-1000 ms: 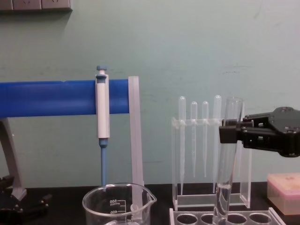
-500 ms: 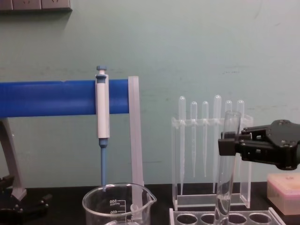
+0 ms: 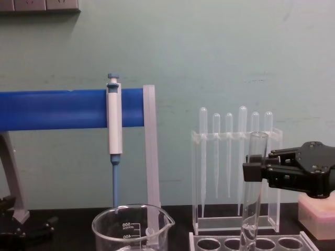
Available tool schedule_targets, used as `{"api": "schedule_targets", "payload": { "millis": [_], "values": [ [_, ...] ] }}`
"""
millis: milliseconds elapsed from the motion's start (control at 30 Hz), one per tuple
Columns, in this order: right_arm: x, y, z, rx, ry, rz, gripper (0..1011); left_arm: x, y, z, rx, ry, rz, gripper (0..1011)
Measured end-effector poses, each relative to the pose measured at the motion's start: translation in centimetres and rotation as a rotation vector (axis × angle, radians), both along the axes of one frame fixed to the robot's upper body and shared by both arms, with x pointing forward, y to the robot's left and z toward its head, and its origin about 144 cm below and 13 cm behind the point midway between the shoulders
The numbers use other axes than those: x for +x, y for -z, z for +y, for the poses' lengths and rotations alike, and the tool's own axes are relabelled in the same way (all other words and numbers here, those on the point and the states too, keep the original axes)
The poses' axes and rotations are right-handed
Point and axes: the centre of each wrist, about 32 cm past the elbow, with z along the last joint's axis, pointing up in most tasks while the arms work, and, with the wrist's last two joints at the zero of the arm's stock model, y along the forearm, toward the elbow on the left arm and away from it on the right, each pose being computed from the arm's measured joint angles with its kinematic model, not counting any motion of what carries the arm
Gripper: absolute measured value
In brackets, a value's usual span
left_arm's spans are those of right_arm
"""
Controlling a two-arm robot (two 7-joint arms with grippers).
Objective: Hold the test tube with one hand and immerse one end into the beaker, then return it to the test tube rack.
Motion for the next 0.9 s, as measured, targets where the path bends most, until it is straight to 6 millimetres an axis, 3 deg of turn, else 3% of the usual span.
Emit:
{"api": "schedule_targets", "payload": {
  "millis": [900],
  "values": [
    [-0.02, 0.40, 0.23, -0.005, -0.015, -0.003, 241, 0.00, 0.00, 0.00, 0.000, 0.000, 0.000, 1000]
  ]
}}
